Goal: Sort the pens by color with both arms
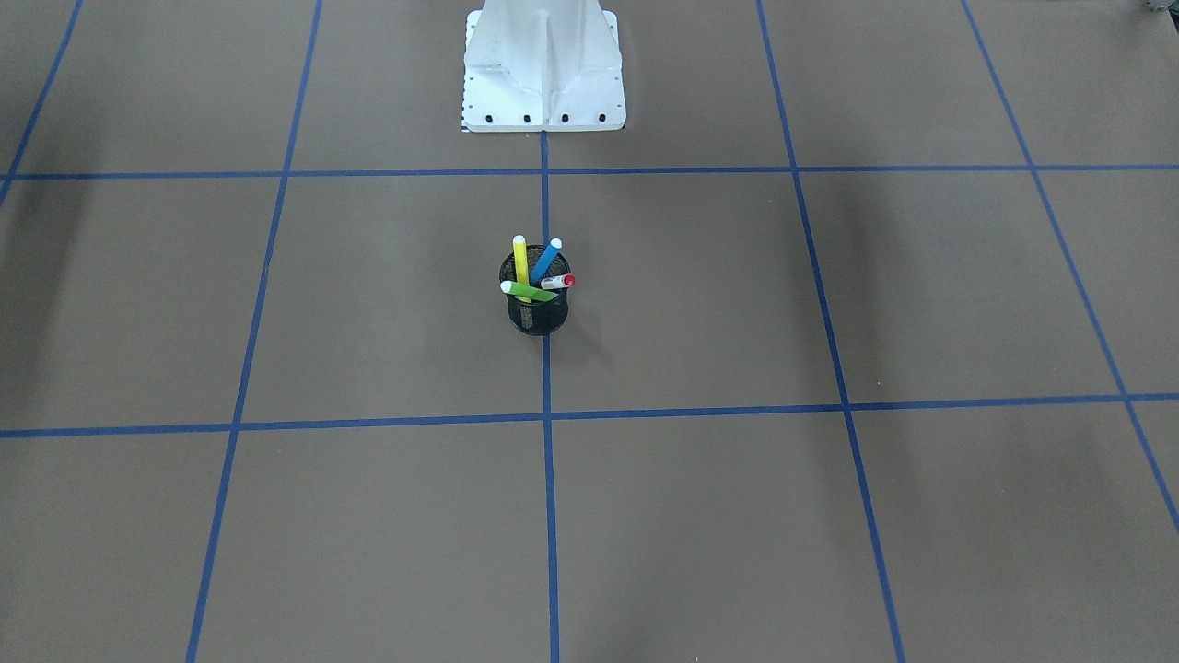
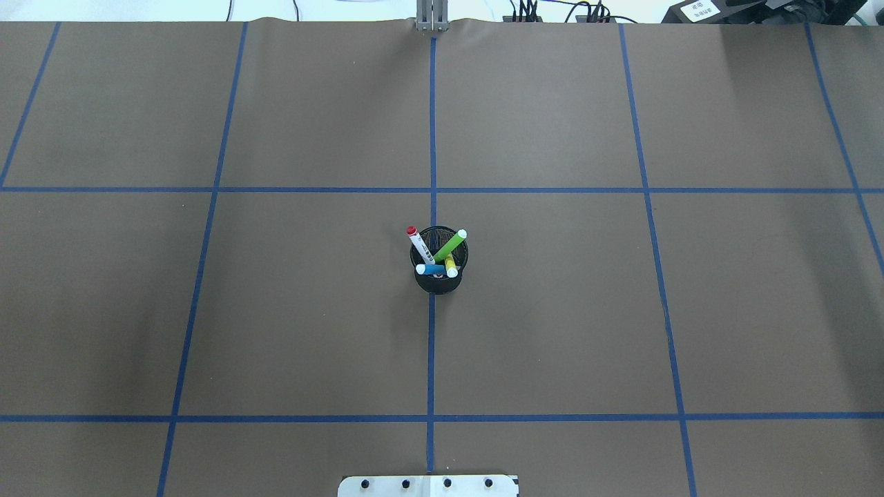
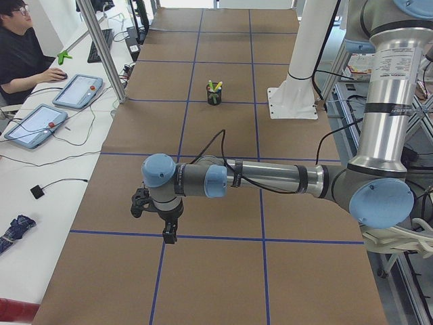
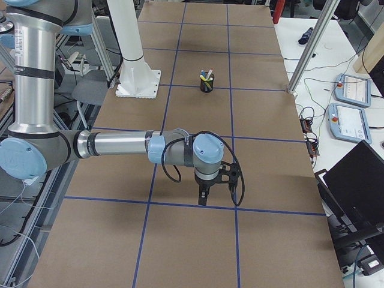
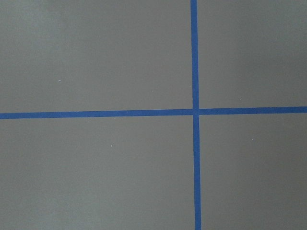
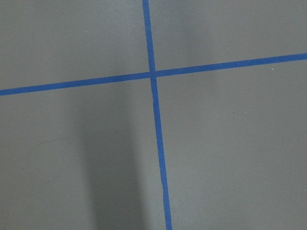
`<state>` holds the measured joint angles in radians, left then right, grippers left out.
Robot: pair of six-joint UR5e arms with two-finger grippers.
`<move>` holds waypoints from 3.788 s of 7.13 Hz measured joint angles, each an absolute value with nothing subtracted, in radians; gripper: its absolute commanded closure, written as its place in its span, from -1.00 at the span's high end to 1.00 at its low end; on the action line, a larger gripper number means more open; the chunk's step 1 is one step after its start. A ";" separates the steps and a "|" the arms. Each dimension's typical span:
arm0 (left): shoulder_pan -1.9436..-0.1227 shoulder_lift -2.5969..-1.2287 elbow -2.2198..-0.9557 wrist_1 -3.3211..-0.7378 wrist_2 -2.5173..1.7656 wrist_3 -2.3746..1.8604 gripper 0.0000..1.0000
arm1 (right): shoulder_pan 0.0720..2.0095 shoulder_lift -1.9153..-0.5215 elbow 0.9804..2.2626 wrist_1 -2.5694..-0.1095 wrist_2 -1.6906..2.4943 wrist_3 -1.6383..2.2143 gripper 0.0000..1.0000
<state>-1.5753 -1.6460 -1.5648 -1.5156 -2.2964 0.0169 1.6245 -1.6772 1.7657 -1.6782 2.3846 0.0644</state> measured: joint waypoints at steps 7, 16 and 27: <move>-1.575 -1.657 -1.569 -1.512 -2.295 0.017 1.00 | 1.624 -1.672 1.767 -1.678 2.386 0.064 0.99; -1.575 -1.658 -1.571 -1.510 -2.292 0.015 1.00 | 1.624 -1.672 1.771 -1.677 2.382 0.068 1.00; -1.569 -1.698 -1.585 -1.516 -2.304 0.011 1.00 | 1.604 -1.626 1.761 -1.674 2.380 0.090 0.99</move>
